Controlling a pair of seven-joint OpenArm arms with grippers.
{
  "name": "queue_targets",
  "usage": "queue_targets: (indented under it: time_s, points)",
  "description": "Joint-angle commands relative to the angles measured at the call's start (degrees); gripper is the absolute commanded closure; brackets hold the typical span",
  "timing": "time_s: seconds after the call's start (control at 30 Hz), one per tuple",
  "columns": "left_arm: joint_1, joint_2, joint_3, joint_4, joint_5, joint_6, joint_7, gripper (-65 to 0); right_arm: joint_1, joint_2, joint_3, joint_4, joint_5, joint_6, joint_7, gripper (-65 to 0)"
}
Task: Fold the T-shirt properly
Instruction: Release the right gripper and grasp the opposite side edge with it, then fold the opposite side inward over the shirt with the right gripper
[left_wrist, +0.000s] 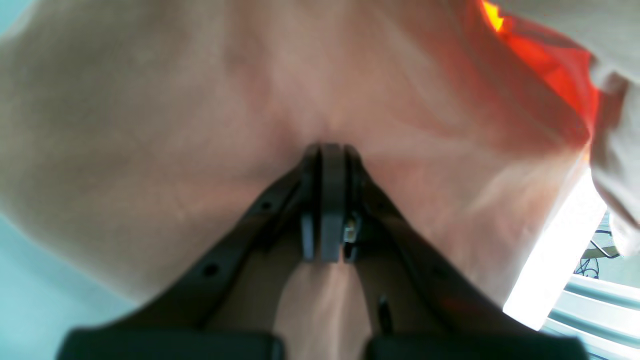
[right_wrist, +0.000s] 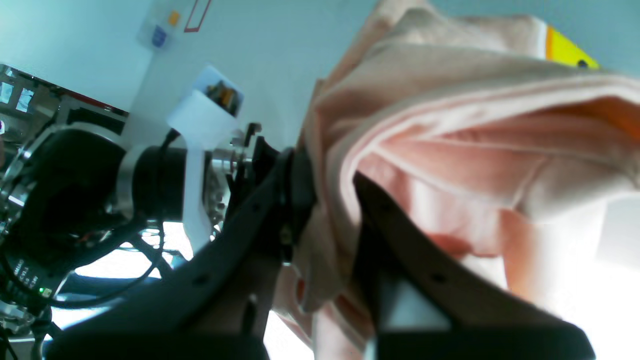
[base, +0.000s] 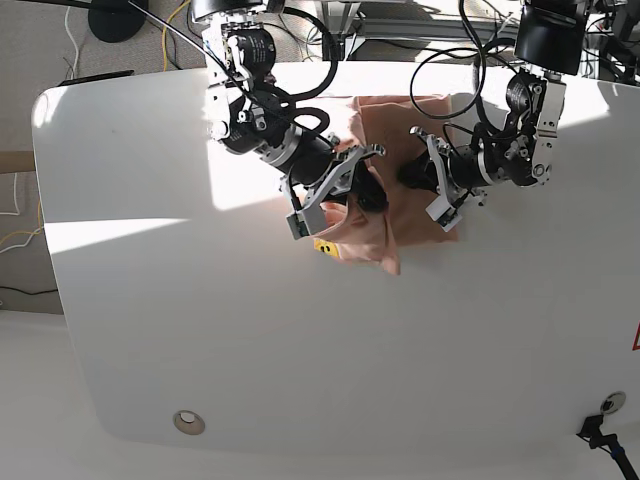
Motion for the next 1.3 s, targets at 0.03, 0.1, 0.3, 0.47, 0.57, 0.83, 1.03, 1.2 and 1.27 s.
queue_targets:
  time_s: [0.03,0.1,0.3,0.47,0.57,0.83,1.03,1.2,1.27]
  points:
    - [0.2,-0.7,0.0,-0.2,4.3,1.3,3.9,0.0,0.7,-0.5,-1.7,0.8,0.9,0.6,1.3,0.0]
    - [0.2,-0.7,0.0,-0.1,4.3,1.3,3.9,0.0,0.7,-0.5,-1.7,0.8,0.9,0.7,1.3,0.0]
    - [0.2,-2.4,0.0,2.5,1.2,-0.6,4.1,0.0,2.4,0.8,-3.8,0.8,0.9,0.7,1.3,-31.4]
    - [0.3,-5.3,-0.1,8.3,-3.3,-3.5,4.1,-1.9,6.3,1.2,-10.7,0.8,0.9,0.7,1.3,-44.1]
    - [0.7,-7.4,-3.1,11.9,-4.9,-3.3,4.1,-3.8,7.8,1.5,-11.4,1.1,-0.9,0.7,1.3,-44.1]
    - [1.2,-9.1,-19.0,17.7,-4.8,-3.5,4.1,-4.1,7.6,11.7,-5.0,2.5,-17.0,0.8,1.3,-44.1]
    - [3.1,-9.1,-20.2,17.7,-4.8,-3.5,4.0,-3.9,3.0,18.9,2.3,2.5,-17.4,0.8,1.5,-44.1]
    - [4.7,-8.9,-20.2,17.6,-4.7,-3.5,3.9,-3.9,-3.4,20.4,2.5,5.1,-17.4,0.7,1.6,-44.1]
    - [4.7,-8.8,-20.2,17.5,-4.7,-3.5,3.9,-3.9,-5.9,19.8,2.0,7.0,-17.4,0.7,1.6,-44.1]
